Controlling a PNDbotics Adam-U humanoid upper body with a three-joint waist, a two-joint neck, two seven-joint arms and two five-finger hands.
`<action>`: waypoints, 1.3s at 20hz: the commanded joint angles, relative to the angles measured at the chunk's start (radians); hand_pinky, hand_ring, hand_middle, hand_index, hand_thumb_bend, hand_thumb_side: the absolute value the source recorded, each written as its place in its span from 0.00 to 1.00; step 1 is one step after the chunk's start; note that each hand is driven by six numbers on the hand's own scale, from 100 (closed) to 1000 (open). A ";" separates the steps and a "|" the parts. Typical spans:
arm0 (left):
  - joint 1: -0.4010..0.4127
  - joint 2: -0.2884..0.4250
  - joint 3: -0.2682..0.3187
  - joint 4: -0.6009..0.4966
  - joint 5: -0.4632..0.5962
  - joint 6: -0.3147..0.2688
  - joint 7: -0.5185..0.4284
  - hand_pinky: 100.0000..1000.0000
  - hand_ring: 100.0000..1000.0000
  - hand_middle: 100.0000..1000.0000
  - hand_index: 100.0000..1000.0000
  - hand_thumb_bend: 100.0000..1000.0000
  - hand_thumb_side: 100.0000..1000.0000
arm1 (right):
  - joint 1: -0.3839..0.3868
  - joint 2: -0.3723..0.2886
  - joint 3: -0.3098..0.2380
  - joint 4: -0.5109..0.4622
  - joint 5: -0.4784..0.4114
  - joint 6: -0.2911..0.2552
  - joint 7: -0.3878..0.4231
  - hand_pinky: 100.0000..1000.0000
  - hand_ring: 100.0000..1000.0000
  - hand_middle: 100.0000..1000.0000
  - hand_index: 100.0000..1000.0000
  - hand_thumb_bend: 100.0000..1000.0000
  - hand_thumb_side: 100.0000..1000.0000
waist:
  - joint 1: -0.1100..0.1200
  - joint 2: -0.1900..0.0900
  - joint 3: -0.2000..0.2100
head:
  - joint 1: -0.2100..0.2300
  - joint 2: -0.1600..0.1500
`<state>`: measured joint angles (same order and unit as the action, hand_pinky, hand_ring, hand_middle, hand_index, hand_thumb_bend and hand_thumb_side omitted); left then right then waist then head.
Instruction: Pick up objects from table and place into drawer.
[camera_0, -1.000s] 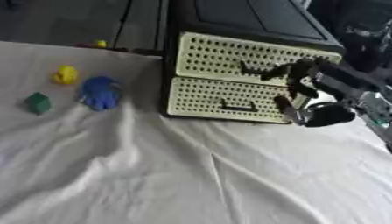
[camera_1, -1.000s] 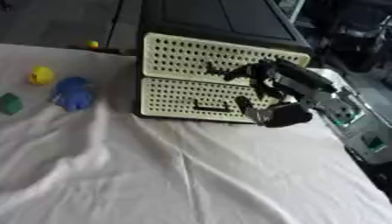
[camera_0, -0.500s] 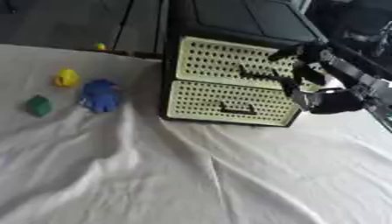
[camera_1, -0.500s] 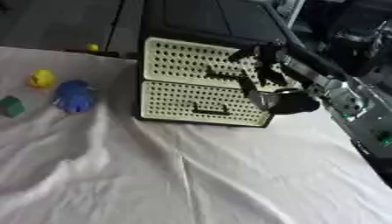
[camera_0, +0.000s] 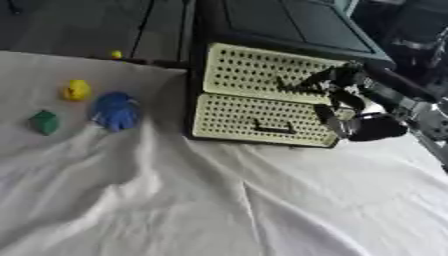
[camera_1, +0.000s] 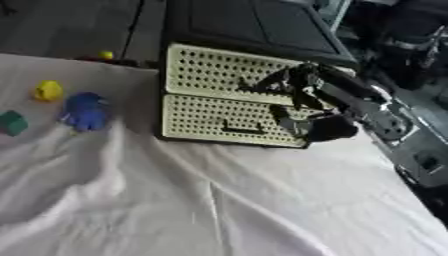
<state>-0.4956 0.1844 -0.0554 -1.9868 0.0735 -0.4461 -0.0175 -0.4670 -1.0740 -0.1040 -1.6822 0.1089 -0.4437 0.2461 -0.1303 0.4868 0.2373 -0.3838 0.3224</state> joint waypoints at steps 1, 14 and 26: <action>-0.013 0.001 -0.001 -0.013 0.000 0.000 -0.005 0.51 0.53 0.64 0.83 0.12 0.92 | -0.010 -0.026 -0.007 0.007 0.018 -0.012 0.004 0.26 0.00 0.00 0.82 0.00 0.28 | 0.004 -0.018 0.003 | -0.010 -0.017; -0.016 -0.002 0.000 -0.013 0.000 0.000 -0.007 0.50 0.53 0.64 0.83 0.12 0.92 | -0.004 -0.025 -0.002 0.011 0.043 -0.022 0.032 0.26 0.00 0.00 0.78 0.00 0.28 | 0.003 -0.007 0.007 | -0.016 -0.022; -0.014 -0.003 0.000 -0.013 -0.001 0.004 -0.007 0.50 0.52 0.64 0.83 0.11 0.93 | -0.005 -0.024 -0.014 -0.001 0.026 -0.033 -0.007 0.25 0.00 0.00 0.70 0.00 0.25 | 0.004 -0.003 0.003 | -0.021 -0.023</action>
<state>-0.5018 0.1762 -0.0558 -1.9868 0.0736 -0.4430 -0.0224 -0.4620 -1.0690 -0.0985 -1.6672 0.1457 -0.4741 0.2510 -0.1308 0.5045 0.2442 -0.4007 0.3106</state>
